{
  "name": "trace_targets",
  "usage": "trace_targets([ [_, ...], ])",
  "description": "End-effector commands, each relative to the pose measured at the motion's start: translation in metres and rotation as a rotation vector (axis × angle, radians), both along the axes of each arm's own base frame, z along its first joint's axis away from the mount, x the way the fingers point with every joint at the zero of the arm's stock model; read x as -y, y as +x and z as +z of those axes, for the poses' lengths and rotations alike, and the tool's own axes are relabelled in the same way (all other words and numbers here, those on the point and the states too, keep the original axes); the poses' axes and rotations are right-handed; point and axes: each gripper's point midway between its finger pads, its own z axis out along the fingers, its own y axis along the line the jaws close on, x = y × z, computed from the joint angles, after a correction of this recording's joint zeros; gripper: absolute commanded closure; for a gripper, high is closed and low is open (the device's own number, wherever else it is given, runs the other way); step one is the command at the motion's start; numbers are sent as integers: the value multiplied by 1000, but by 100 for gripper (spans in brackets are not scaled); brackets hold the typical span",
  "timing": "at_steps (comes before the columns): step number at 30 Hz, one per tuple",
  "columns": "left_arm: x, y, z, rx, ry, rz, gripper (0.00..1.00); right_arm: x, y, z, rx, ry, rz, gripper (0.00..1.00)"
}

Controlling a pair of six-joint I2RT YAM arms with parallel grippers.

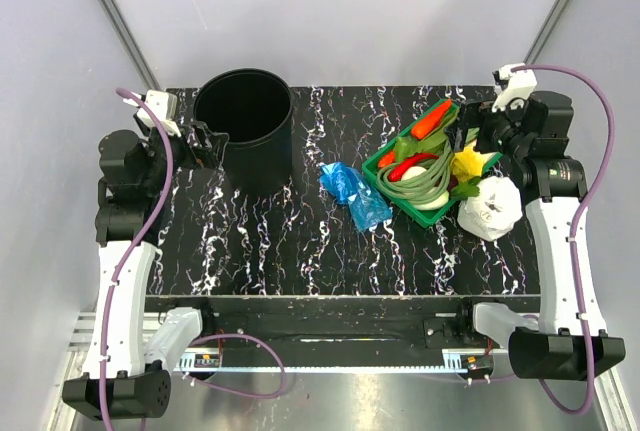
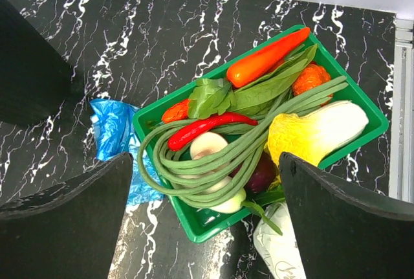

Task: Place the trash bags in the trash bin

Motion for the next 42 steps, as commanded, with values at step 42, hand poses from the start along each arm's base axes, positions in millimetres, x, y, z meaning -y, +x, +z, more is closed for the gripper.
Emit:
trace_targets([
  [42,26,-10,16,-15,307,-204,1,-160,-41,-115,-248,-265,521,3],
])
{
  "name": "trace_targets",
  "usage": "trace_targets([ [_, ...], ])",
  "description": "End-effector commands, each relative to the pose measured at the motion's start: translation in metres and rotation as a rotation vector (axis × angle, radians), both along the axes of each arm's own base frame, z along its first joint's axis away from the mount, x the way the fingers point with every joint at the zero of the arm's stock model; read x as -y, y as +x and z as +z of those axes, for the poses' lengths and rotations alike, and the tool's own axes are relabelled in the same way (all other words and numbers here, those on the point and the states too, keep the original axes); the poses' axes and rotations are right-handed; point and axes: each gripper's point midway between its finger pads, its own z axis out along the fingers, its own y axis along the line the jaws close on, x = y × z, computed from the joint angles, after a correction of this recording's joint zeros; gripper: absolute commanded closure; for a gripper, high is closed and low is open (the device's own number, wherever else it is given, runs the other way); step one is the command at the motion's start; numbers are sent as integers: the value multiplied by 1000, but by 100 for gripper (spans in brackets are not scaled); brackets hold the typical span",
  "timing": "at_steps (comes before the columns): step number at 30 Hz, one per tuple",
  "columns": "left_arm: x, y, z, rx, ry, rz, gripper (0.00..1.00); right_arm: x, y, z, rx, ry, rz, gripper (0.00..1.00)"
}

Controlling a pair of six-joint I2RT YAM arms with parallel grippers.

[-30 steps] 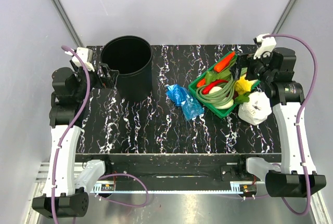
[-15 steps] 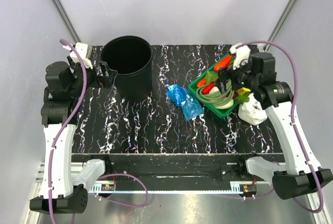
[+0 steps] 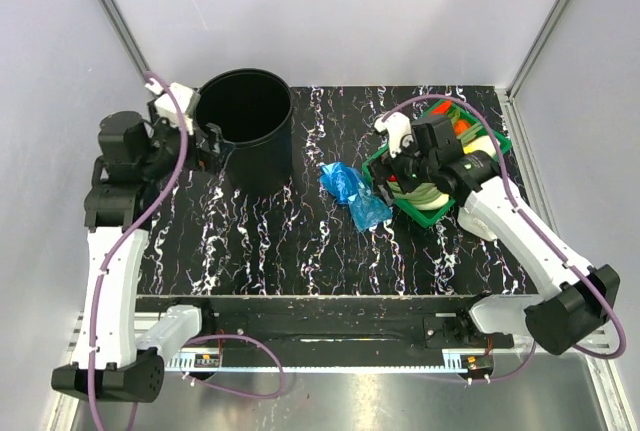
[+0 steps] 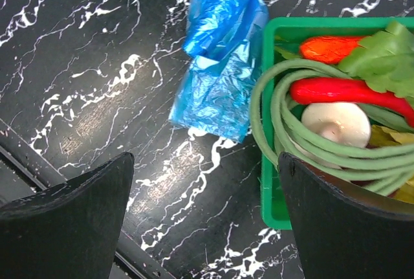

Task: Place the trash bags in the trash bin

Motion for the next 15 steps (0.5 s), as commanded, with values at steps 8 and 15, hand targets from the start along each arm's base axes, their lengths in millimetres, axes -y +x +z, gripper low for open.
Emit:
trace_targets([
  [8,35,46,-22,72,540,-176,1,-26,2,-18,-2,-41,82,2],
  [15,51,66,-49,-16,662,-333,1,-29,-2,-31,-43,-46,97,3],
])
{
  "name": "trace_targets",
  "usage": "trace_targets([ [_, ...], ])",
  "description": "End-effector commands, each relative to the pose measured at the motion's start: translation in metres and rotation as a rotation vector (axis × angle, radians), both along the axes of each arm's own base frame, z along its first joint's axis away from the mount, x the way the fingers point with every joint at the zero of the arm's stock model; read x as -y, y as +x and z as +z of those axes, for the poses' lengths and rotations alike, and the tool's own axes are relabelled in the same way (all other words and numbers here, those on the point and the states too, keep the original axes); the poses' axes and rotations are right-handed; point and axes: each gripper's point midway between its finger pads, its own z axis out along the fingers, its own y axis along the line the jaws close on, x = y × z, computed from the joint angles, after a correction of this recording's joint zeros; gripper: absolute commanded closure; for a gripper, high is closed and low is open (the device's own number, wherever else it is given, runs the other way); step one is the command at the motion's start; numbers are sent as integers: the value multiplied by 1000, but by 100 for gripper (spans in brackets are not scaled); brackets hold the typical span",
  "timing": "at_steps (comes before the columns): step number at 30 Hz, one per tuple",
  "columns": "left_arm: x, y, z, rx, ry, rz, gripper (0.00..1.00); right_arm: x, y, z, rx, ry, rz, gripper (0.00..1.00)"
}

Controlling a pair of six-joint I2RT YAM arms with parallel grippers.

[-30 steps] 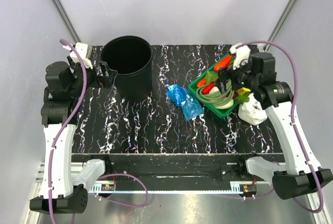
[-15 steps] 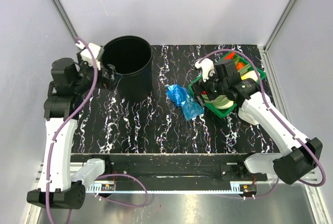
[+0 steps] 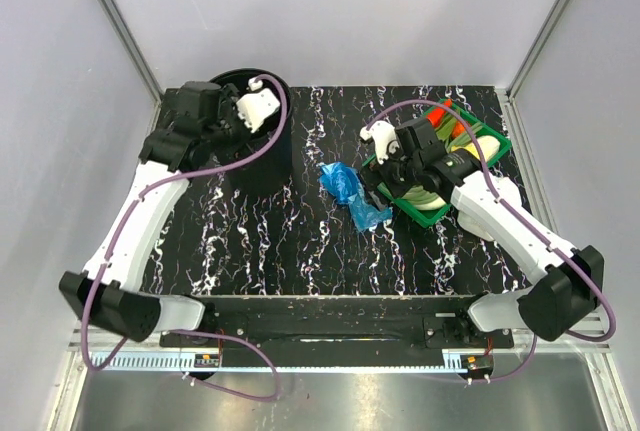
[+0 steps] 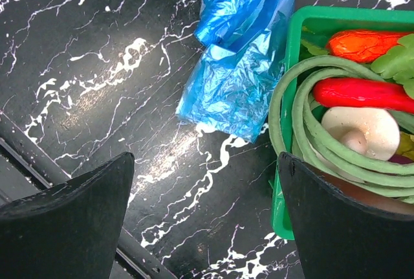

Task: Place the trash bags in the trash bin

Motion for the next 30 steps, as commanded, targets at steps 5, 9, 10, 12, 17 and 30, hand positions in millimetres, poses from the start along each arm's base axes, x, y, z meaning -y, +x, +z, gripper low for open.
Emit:
trace_targets([
  [5,12,8,-7,-96,135,-157,9,-6,-1,-5,10,1,23,3],
  [9,18,-1,-26,-162,140,-218,20,-4,-2,-10,7,-11,25,3],
  [10,18,-3,-30,-170,139,-223,22,-2,-1,-12,8,-18,22,3],
  [12,20,-6,-36,-187,139,-243,24,-1,0,-14,14,-23,21,3],
  [17,25,-8,-53,-244,121,-256,44,-3,1,-21,2,-27,26,3],
  [30,17,-19,-27,-213,76,-160,100,-4,7,-27,-1,-50,30,3],
])
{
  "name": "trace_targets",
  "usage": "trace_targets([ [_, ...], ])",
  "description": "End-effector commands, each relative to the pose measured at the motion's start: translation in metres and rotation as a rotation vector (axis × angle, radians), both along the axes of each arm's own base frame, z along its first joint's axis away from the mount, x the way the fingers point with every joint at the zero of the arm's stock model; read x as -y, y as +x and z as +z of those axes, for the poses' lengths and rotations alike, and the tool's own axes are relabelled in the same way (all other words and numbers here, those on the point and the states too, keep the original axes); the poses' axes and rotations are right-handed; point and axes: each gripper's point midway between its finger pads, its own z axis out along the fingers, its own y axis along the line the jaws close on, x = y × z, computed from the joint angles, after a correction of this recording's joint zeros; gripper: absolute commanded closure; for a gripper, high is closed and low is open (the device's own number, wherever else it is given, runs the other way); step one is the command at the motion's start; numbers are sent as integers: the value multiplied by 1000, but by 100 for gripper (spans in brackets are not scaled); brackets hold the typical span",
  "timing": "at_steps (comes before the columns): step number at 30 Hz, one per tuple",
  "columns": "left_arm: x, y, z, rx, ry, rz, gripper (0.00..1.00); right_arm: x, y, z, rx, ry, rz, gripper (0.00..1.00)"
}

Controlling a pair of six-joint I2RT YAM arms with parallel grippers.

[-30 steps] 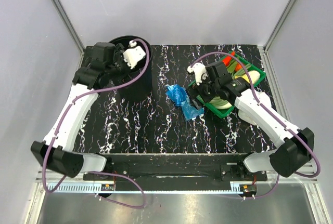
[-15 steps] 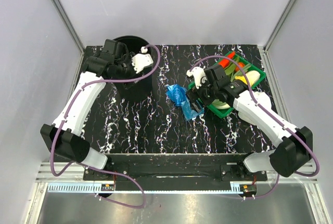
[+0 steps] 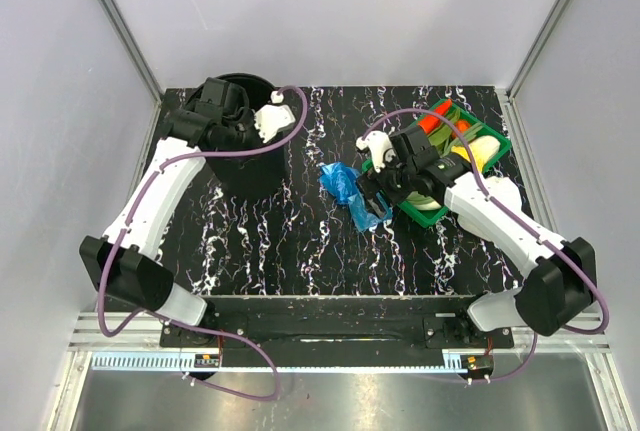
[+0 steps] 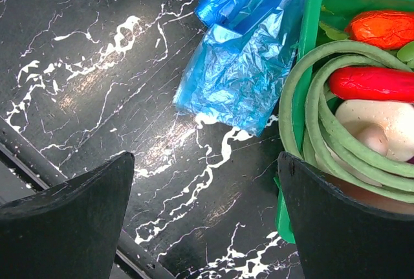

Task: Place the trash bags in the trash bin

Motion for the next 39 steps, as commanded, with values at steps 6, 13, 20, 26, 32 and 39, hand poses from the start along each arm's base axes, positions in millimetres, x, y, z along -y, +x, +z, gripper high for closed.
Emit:
trace_targets([
  [6,-23,-27,42,85,19,74,100,-17,23,5,44,9,23,3],
  [13,-49,-52,32,97,89,144,100,-38,45,-4,35,39,16,3],
  [20,-80,-58,17,190,177,248,100,-66,72,-20,22,57,5,4],
  [26,-86,-55,27,260,138,292,100,-87,93,-36,14,59,-15,7],
  [32,-92,-43,48,288,20,345,100,-97,105,-51,-5,41,-31,8],
  [39,-93,-21,62,280,-59,355,100,-93,113,-63,-14,-13,-77,9],
])
